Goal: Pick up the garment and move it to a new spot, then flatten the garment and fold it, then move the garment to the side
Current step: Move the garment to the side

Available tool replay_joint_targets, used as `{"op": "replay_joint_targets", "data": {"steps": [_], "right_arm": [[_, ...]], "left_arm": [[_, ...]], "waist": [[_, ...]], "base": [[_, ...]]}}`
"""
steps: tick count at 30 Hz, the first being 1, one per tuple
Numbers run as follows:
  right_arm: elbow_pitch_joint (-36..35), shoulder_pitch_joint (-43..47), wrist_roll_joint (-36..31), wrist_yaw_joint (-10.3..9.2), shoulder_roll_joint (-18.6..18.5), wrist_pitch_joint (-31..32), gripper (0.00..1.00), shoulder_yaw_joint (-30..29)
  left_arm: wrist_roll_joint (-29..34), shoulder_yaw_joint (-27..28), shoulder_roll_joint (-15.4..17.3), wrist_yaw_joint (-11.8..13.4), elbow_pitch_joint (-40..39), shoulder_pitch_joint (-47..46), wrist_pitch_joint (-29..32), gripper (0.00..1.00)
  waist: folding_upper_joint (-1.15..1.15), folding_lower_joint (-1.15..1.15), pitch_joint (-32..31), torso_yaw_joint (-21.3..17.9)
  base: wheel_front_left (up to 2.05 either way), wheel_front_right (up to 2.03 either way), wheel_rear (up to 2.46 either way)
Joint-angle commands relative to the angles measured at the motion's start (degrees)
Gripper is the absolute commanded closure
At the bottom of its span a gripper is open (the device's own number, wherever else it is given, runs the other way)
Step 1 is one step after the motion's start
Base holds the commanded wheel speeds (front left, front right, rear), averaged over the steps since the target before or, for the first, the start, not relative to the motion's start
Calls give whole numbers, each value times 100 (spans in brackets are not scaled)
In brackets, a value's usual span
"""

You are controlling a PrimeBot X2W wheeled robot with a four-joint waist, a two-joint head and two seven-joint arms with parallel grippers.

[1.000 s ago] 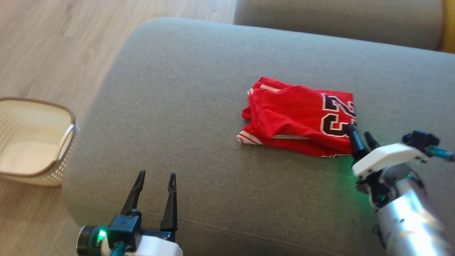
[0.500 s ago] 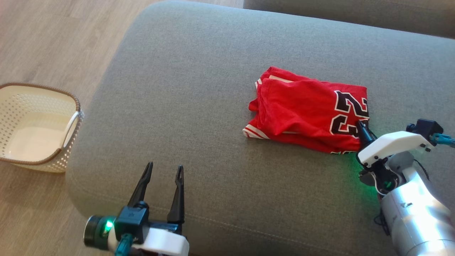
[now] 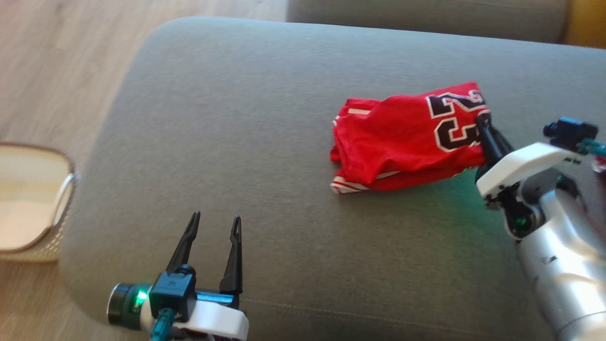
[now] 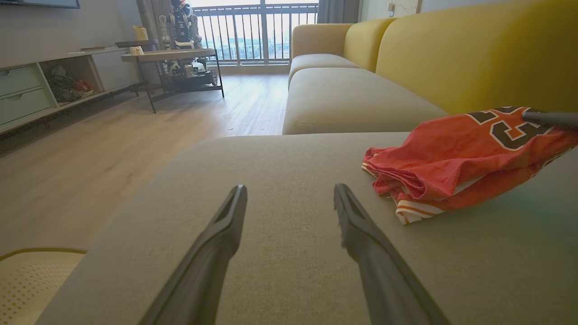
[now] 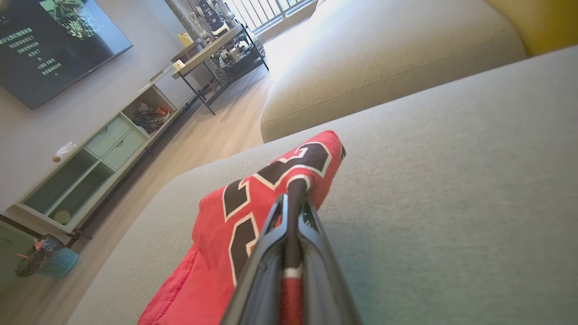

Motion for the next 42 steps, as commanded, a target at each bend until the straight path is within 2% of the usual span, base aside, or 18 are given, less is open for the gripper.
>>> {"op": "replay_joint_targets", "data": {"steps": [1,8,17,26,32,33,34,38,42], "right_arm": [[-314,-162,-87,-1,-143,-16,100,181],[-910,-293,-474,-1,-793,210,100,373],[-1323,-463,-918,-1,-1457,503,100,-18],[-1240,-518,-1330,-1,-1862,749,100,-855],[-1221,-414,-1834,-1,-2018,833,98,-1457],[-1174,-395,-1966,-1,-2001,832,56,-1588],[-1113,-389,-2114,-1,-1974,797,0,-1765],[-1052,-358,-3222,-1,-1788,441,0,-2467],[-1566,-181,-4151,-1,-1129,145,0,-2836]], "left_arm": [[77,214,-26,-10,-213,-128,-70,0],[109,274,-16,-70,-260,-213,-70,0],[144,305,-14,-138,-246,-391,-70,0],[170,280,-12,-169,-225,-528,-70,0],[171,291,1,-185,-194,-538,-70,0],[169,293,1,-188,-186,-539,-70,0],[167,292,0,-190,-181,-542,-70,0],[155,292,-3,-188,-166,-552,-70,0],[125,316,-6,-170,-153,-508,-70,0]], "waist": [[0,0,-38,-254],[0,0,94,-855],[0,0,328,-1373],[0,0,461,-1457],[0,0,498,-1426],[0,0,497,-1423],[0,0,495,-1420],[0,0,467,-1402],[0,0,373,-1400]], "base": [[0,0,0],[0,0,0],[0,0,0],[0,0,0],[0,0,0],[0,0,0],[0,0,0],[0,0,0],[0,0,0]]}}
